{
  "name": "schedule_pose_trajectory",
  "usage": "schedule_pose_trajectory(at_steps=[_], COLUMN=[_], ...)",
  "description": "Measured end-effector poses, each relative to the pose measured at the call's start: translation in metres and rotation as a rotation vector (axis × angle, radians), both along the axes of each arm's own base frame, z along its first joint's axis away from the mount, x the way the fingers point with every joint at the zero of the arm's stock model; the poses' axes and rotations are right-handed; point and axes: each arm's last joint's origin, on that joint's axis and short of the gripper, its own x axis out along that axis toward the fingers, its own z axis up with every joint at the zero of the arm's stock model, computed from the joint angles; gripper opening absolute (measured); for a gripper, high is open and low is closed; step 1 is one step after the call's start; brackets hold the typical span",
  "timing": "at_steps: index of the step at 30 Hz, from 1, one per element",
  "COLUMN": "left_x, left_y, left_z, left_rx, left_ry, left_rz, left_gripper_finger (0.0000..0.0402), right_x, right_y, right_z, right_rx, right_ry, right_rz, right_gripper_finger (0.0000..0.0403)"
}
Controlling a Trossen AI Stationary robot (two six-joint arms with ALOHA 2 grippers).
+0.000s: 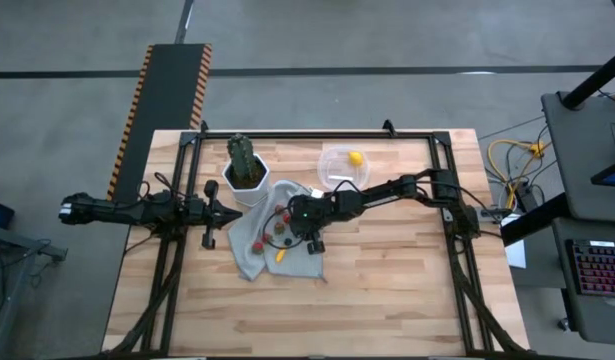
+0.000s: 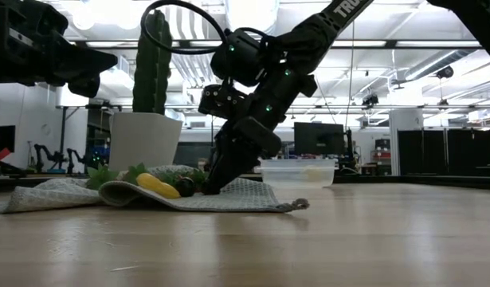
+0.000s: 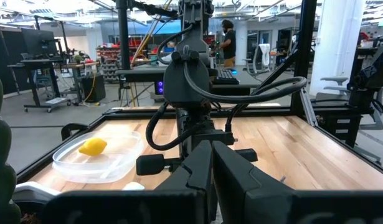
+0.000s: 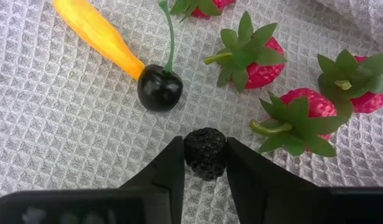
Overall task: Pick and placing Produce into tupperware
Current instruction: Put the black blackberry into the transparent bin
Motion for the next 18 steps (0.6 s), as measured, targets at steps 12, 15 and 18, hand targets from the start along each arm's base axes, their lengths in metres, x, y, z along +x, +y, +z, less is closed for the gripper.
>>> schedule_pose_trajectory(at_steps=[12,15,18], left_x=[0.0,0.0,0.0], left_y=[0.0,0.0,0.0], left_z=[-0.0001,0.0,0.0], left_rx=[0.0,0.0,0.0], left_ry=[0.0,0.0,0.0], left_rz=[0.0,0.0,0.0], left_gripper_finger=[0.0,0.0,0.0], right_x=[-0.0004,-0.0004,-0.0008], right_y=[0.0,0.0001,0.0001], right_z=[0.0052,0.0051,0.0062], right_rx=[0.002,0.01,0.011], right_ry=[-0.011,-0.009,-0.008], right_rz=[-0.003,-0.014,-0.014], right_gripper_finger=[0.0086,0.008,0.008])
